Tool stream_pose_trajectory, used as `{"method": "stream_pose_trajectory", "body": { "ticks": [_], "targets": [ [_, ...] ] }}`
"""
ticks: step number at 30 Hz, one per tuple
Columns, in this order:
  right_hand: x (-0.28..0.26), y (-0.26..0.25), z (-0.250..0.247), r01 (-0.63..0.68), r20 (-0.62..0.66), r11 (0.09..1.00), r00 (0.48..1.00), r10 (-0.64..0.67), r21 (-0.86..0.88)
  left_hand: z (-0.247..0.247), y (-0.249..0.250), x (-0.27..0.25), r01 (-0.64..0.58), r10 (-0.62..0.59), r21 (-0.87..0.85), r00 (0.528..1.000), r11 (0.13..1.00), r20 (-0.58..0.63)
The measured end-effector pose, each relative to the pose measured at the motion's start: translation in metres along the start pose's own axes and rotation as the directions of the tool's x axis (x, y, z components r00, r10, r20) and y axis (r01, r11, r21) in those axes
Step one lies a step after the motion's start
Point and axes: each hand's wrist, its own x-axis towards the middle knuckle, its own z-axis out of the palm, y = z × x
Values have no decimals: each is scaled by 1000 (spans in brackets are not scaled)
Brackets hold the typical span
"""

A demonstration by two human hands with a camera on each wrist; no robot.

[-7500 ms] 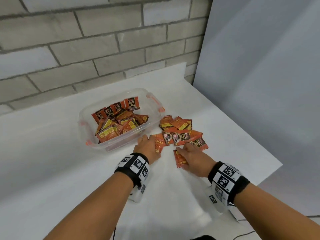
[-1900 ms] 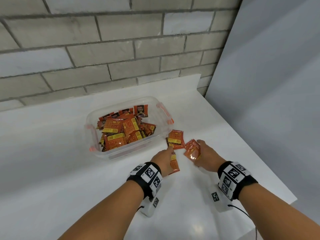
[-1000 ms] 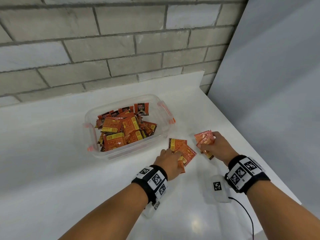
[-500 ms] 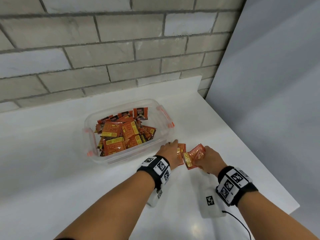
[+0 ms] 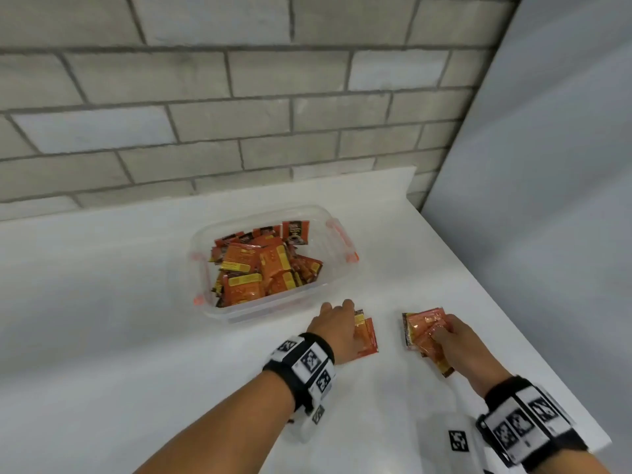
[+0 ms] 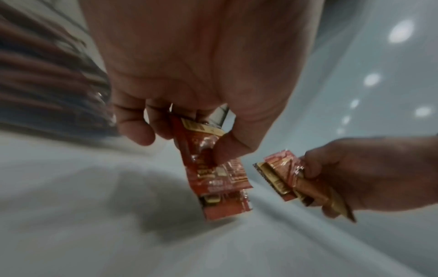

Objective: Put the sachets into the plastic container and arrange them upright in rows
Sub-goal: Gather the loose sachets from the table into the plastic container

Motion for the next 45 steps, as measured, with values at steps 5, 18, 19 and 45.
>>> {"method": "stream_pose_trajectory", "body": {
  "ticks": [5,18,19,45],
  "targets": [
    [-16,-56,10,166,104,980,979,-178,110,-54,-39,-63,-140,71,-294,970,945,-232],
    [30,-187,160,351,251,935,911,-328,-52,-110,-123,-50,344,-347,-83,845,935,-408],
    [32,-189,163,393,245,910,903,-353,-136,-108,-125,-48,361,-348,-46,845,931,-405],
    [-45,-106,93,431,413,879,852,-322,-205,-41,-140,-124,87,-420,-618,805,782,-418]
  ]
}}
